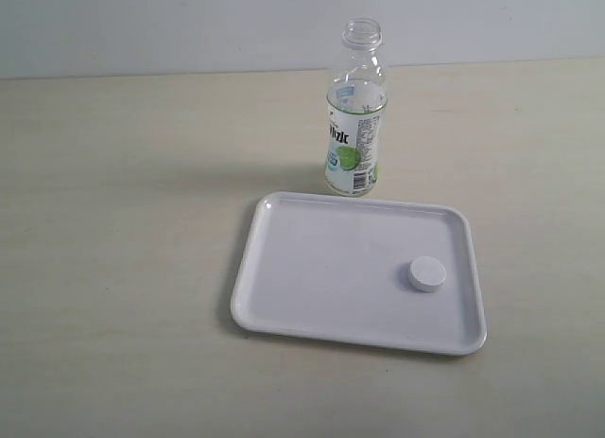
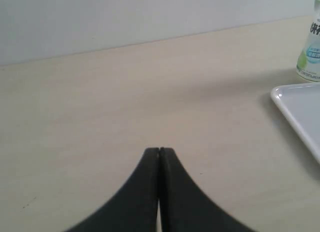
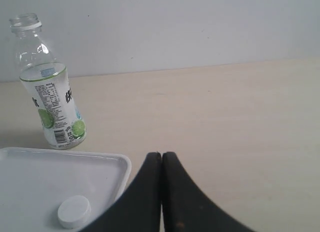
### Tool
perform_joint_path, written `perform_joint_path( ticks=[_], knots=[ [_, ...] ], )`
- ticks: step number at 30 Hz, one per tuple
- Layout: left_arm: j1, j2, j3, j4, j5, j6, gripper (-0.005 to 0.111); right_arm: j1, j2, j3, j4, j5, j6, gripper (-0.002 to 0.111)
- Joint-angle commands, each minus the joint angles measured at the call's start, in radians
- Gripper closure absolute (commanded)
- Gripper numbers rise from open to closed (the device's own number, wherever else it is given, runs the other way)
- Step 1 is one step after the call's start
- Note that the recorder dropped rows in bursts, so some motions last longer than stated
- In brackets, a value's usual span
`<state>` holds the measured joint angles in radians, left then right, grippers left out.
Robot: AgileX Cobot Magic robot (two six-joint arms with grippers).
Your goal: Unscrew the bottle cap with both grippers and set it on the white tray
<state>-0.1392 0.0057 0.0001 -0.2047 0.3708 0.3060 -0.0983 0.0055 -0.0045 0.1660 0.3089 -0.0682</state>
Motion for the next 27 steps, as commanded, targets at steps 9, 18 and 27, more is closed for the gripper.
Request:
perform_joint_path(
  ticks=[9, 18, 27],
  knots=[
    [0.003, -0.006, 0.0, -0.009, 0.001, 0.004, 0.107, -0.006, -0.005, 0.004, -0.006, -0.003, 0.003, 0.108],
    [0.003, -0.006, 0.0, -0.009, 0.001, 0.004, 0.107, -0.006, -0.005, 0.004, -0.006, -0.021, 0.003, 0.108],
    [0.003, -0.006, 0.0, -0.009, 0.001, 0.004, 0.107, -0.006, -0.005, 0.004, -0.006, -0.017, 0.003, 0.108]
  ],
)
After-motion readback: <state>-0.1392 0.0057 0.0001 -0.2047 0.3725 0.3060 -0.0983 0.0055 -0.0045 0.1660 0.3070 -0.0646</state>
